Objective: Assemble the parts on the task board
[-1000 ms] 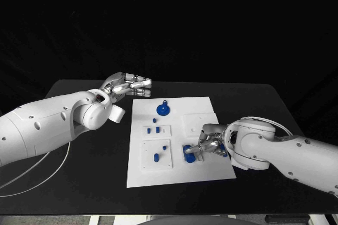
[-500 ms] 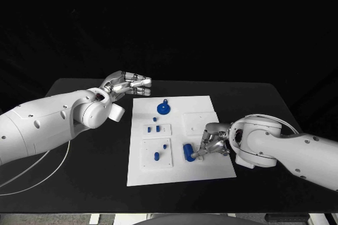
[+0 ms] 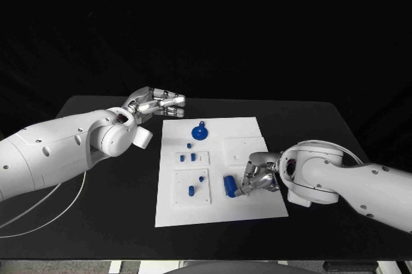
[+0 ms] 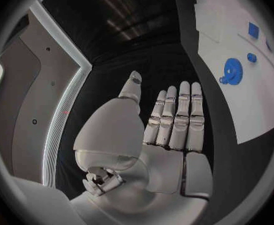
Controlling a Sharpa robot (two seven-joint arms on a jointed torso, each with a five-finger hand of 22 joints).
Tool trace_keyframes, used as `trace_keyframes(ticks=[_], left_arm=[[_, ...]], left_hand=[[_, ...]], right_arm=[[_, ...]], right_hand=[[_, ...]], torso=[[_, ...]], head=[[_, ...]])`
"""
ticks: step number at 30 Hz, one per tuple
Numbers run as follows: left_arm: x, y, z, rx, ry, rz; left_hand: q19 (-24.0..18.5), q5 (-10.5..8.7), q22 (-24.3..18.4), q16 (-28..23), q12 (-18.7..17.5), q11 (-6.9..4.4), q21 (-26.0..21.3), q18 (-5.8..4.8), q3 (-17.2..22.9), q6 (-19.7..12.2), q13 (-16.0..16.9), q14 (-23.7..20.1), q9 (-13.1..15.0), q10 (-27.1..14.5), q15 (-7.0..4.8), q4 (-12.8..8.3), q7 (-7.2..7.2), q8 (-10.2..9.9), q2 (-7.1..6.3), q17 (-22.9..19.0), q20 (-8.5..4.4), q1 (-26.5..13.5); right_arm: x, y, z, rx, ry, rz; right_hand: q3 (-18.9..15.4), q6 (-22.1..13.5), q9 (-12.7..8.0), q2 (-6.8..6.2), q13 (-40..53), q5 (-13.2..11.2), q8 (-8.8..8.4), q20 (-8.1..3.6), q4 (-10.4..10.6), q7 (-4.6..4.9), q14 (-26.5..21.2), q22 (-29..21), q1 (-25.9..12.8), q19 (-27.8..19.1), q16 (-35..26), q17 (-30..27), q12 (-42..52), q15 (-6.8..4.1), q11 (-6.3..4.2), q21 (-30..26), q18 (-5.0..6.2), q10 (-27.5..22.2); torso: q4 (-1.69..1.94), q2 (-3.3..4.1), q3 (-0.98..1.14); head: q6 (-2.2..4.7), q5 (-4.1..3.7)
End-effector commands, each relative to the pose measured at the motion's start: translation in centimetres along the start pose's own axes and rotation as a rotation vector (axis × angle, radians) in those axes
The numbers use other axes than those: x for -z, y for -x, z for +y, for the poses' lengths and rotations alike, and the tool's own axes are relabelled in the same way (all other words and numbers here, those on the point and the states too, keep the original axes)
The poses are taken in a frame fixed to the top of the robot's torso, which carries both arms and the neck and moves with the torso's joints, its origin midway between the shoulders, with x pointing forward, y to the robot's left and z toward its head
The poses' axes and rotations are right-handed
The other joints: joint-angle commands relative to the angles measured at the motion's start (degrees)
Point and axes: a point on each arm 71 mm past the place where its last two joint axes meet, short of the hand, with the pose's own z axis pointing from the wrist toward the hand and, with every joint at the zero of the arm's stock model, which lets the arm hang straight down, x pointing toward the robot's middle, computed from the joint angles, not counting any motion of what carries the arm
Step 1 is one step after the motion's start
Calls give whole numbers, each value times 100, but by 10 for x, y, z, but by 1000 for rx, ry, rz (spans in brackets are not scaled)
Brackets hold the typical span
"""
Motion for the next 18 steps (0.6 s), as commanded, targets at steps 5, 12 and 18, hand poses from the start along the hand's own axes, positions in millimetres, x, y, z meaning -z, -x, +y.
trace_keyframes(ticks=[5,12,18], left_arm=[[-1,-2,-1,4,-6,17],[-1,-2,-1,4,-6,18],[0,-2,0,4,-3,18]], left_hand=[[23,41,-4,-23,-17,12,10,-84,3,-6,2,-37,0,22,-7,14,31,37,38,-1,11,-20],[21,42,-5,-23,-18,13,9,-84,1,-6,2,-36,0,20,-8,18,32,37,47,0,11,-25],[22,43,-4,-24,-17,13,10,-83,-1,-6,2,-37,-1,22,-7,23,33,36,57,-1,11,-30]], right_arm=[[-4,1,2,6,-7,-32],[-8,2,4,1,-14,-55],[-10,1,4,4,-16,-48]], right_hand=[[516,0,-10,92,-7,-182,-18,-23,-73,-27,-11,697,-198,58,22,-19,35,-46,-36,13,-105,7],[983,-3,5,63,-3,-137,-16,-24,-101,-25,-13,697,-475,62,25,-36,44,-48,-37,13,-105,12],[1051,-4,9,26,-6,-59,-17,-24,-187,-26,-14,695,-525,60,21,-47,35,-48,-38,1,-106,9]], torso=[[10,0,-4],[8,0,-11],[8,-4,-5]], head=[[-3,-4],[-27,-33],[-29,-25]])
